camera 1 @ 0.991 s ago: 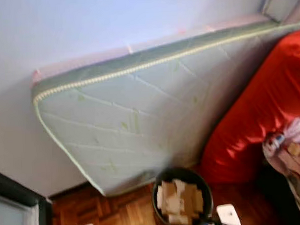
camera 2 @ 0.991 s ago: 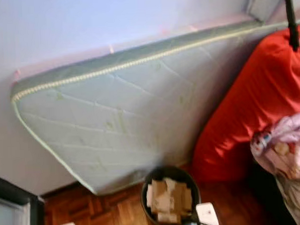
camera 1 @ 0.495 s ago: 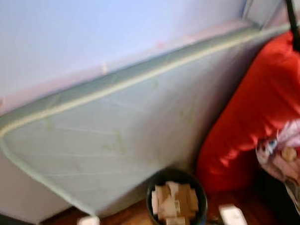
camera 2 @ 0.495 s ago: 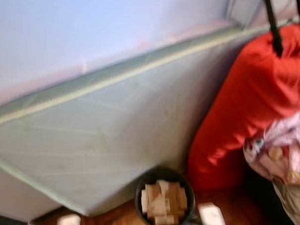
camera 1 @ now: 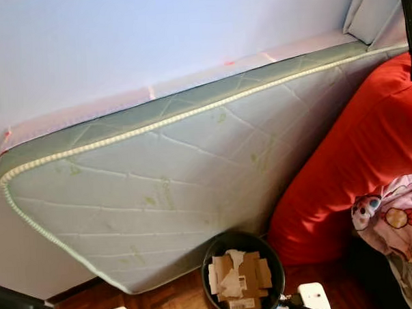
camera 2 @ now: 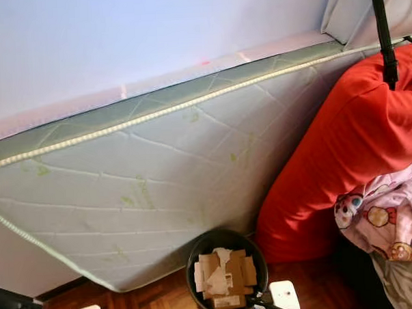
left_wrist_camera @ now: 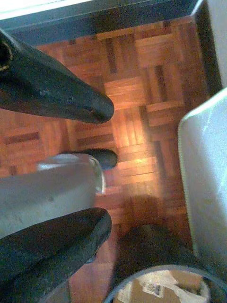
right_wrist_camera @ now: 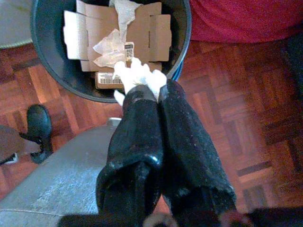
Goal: Clean up the room
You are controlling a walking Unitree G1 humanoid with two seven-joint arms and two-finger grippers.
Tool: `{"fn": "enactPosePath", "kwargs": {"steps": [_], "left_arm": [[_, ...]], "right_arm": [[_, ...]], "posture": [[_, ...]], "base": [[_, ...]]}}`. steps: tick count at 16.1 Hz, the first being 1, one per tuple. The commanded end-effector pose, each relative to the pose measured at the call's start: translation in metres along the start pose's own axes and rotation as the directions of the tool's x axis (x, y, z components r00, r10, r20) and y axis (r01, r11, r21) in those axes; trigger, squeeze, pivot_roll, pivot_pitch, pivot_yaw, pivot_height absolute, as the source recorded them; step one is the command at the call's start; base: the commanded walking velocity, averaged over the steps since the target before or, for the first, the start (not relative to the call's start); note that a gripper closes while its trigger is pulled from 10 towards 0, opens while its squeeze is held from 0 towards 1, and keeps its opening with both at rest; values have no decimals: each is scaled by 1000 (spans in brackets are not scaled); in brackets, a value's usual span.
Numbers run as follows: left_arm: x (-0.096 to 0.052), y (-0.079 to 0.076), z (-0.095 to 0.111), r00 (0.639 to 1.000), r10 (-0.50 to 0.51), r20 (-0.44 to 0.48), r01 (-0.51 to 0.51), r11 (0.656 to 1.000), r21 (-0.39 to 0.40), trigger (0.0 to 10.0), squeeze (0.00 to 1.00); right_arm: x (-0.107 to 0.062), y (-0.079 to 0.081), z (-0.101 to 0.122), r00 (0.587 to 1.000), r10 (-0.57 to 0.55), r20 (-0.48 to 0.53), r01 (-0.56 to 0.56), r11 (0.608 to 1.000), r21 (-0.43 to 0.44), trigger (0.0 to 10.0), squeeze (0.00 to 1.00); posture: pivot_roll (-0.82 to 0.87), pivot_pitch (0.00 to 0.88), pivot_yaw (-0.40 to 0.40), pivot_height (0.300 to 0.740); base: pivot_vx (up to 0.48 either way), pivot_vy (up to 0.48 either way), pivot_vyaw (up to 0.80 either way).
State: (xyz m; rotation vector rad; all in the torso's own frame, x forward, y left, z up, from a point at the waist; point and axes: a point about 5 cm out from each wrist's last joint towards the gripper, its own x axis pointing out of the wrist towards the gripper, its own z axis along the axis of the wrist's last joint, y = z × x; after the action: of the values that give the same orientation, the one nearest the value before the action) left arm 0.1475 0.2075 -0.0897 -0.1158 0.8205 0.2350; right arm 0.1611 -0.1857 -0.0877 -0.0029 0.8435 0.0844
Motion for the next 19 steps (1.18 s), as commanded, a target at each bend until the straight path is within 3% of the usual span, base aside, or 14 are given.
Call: {"fn": "enactPosePath", "kwargs": {"steps": [1, 4, 5, 6, 7, 8, 14, 19], "left_arm": [[-4, 3, -7, 1000, 5, 5, -4, 1000, -28, 10000, 0], [-7, 2, -6, 998, -19, 67, 22, 999, -45, 10000, 0], [-2, -5, 14, 985, -43, 167, 49, 998, -34, 10000, 0], [7, -25, 65, 933, -72, 353, 79, 997, -7, 10000, 0], [6, -36, 91, 887, -88, 453, 97, 995, 4, 10000, 0], [3, -41, 99, 860, -104, 499, 109, 994, 20, 10000, 0], [-8, -49, 100, 821, -131, 555, 126, 991, 47, 10000, 0], [-23, -34, 97, 798, -94, 595, 88, 995, 40, 10000, 0]], "right_arm": [[-3, -1, -4, 1000, -9, 17, 9, 999, 35, 10000, 0], [-6, -3, -4, 997, -20, 77, 13, 996, 90, 10000, 0], [-7, -3, -3, 994, -9, 110, -2, 995, 103, 10000, 0], [-7, -3, -3, 993, -3, 118, -9, 995, 98, 10000, 0], [-8, -3, -2, 991, 3, 132, -15, 996, 92, 10000, 0], [-9, -4, -3, 990, 0, 141, -13, 996, 91, 10000, 0], [-14, -7, -8, 984, -29, 177, 4, 990, 142, 10000, 0], [-17, -7, -8, 973, -32, 228, -23, 971, 237, 10000, 0]], "posture": [[-101, 170, -8, 740], [-81, 189, -11, 740], [-76, 195, -13, 740], [-69, 200, -17, 740], [-64, 203, -21, 740], [-56, 210, -27, 740], [-44, 221, -30, 740], [-61, 204, -26, 740]], "base": [[0, 0, 0], [0, 0, 0], [0, 0, 0], [0, 0, 0], [0, 0, 0], [0, 0, 0], [0, 0, 0], [0, 0, 0]]}}
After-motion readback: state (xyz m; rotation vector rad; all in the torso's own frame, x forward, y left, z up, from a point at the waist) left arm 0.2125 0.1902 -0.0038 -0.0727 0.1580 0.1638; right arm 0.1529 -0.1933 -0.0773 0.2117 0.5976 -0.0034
